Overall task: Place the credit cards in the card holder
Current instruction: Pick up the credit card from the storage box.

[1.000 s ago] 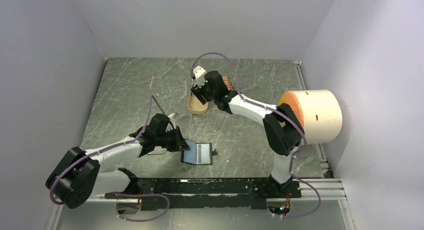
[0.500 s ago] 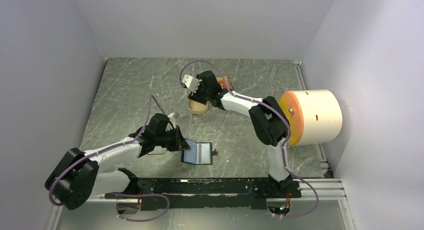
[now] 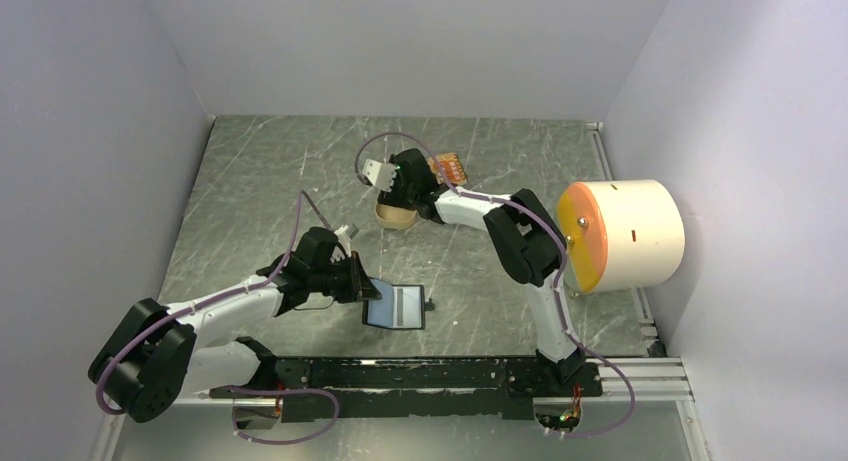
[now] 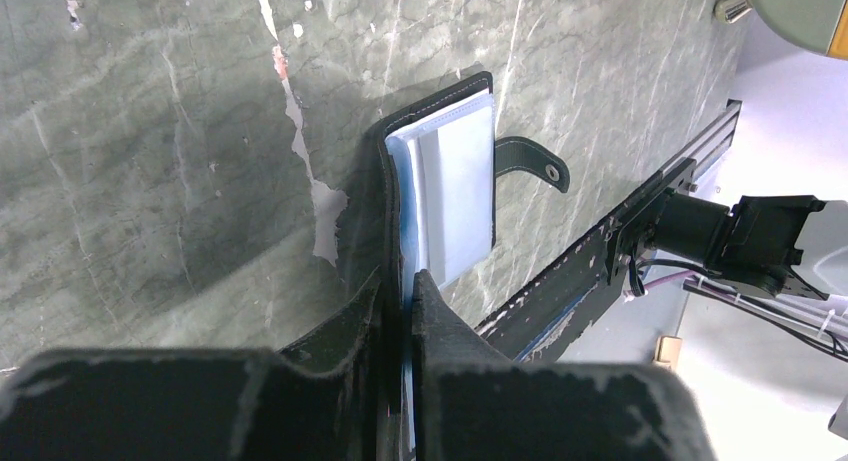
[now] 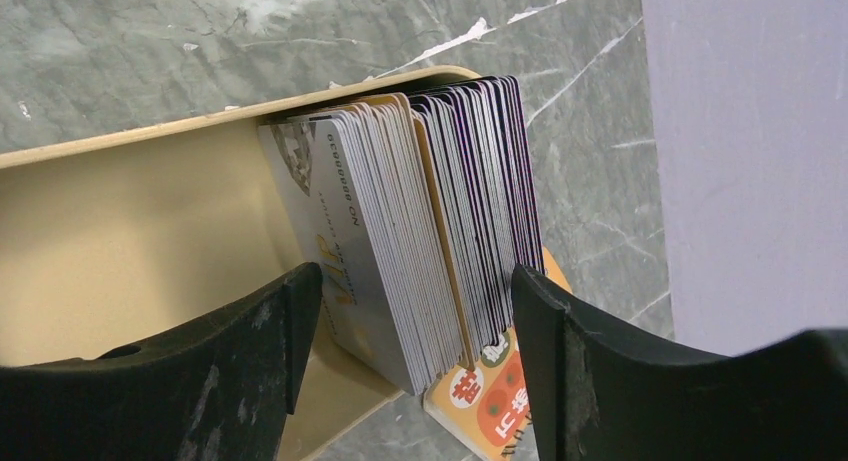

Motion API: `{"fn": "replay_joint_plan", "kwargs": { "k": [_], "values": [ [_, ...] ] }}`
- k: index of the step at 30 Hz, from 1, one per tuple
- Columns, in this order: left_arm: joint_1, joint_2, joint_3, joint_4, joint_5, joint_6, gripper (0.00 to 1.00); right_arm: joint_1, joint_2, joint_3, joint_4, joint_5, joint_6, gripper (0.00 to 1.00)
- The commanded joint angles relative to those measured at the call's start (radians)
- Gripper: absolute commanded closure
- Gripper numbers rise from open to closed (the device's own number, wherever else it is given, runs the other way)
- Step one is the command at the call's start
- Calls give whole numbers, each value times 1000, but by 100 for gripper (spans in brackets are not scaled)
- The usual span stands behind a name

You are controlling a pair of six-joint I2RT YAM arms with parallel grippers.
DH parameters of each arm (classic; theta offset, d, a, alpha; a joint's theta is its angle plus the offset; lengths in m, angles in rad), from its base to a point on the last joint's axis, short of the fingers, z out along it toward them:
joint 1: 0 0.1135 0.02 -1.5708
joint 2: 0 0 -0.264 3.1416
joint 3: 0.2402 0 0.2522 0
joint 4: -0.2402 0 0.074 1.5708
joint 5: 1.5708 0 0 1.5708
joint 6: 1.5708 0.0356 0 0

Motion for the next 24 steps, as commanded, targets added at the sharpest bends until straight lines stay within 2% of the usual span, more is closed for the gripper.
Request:
{"fn": "replay_joint_plan", "kwargs": {
  "k": [1,10,24],
  "values": [
    [5,-16,-4,21,31,-6,90,-6,17,20,83,60,-49,28],
    [5,-23,-8,15,25,-11,90,-18,-3,38,80,46,-21,37],
    [6,-16,-12,28,32,-14,89,-25,-48,43,70,18,4,45]
  ]
}}
